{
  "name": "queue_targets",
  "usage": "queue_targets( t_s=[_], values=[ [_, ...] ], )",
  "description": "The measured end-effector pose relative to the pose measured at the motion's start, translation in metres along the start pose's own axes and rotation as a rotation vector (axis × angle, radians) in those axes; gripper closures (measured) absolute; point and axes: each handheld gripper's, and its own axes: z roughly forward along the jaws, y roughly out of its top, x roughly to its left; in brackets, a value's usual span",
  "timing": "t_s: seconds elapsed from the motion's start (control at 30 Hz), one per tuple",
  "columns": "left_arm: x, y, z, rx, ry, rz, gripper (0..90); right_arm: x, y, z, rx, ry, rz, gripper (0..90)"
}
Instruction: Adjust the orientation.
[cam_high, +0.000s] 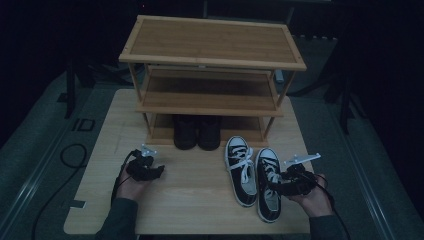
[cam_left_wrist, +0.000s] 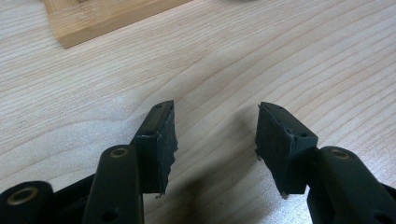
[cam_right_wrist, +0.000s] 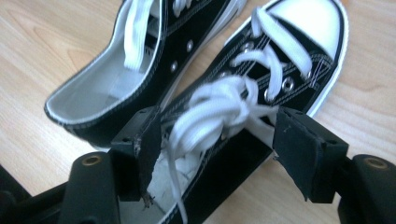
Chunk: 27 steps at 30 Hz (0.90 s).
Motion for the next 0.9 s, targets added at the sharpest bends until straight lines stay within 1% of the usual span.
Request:
queue_targets(
  t_s=[0.2,0.23,0.27,0.3,0.37,0.4,0.43,0.47,0.57,0.67,0.73,0.83,0.9],
  values=[
    [0.0,0.0,0.0,0.0,0.0,0.0,48.2,0.001,-0.005,0.0,0.026,0.005,-0.008,34.0],
    [0.0,0.0,0.0,-0.002,-0.001,0.0,48.2,0.001,-0.005,0.001,0.033,-0.002,-0.013,34.8],
    [0.0,0.0,0.0,-0.002,-0.001,0.0,48.1,0.003,-0.007,0.005,0.071,-0.034,-0.025,35.6],
    [0.0,0.0,0.0,-0.002,-0.001,0.0,48.2,0.003,-0.008,0.008,0.072,-0.031,-0.018,35.6],
    [0.0,0.0,0.0,-0.002,-0.002,-0.001,48.2,0.002,-0.008,0.011,0.074,-0.04,0.0,37.1],
    [0.0,0.0,0.0,-0.002,-0.002,-0.001,48.2,0.002,-0.008,0.011,0.074,-0.04,0.0,37.1],
    [0.0,0.0,0.0,-0.002,-0.002,0.0,48.2,0.002,-0.008,0.014,0.08,-0.053,0.005,38.0],
    [0.0,0.0,0.0,-0.003,-0.002,-0.001,48.2,0.001,-0.008,0.018,0.088,-0.07,0.024,40.0],
    [0.0,0.0,0.0,-0.003,-0.002,-0.001,48.2,-0.001,-0.006,0.022,0.079,-0.1,0.061,40.7],
    [0.0,0.0,0.0,-0.004,-0.003,-0.001,48.2,-0.003,-0.005,0.026,0.073,-0.132,0.101,45.4],
    [0.001,0.0,0.0,-0.004,-0.004,-0.001,48.2,-0.003,-0.005,0.028,0.07,-0.147,0.116,48.9],
    [0.001,-0.001,0.0,-0.003,-0.006,-0.002,48.2,-0.004,-0.004,0.029,0.07,-0.147,0.137,56.2],
    [0.001,-0.001,0.0,-0.004,-0.006,-0.002,48.2,-0.004,-0.003,0.027,0.063,-0.16,0.145,61.7]
  ],
)
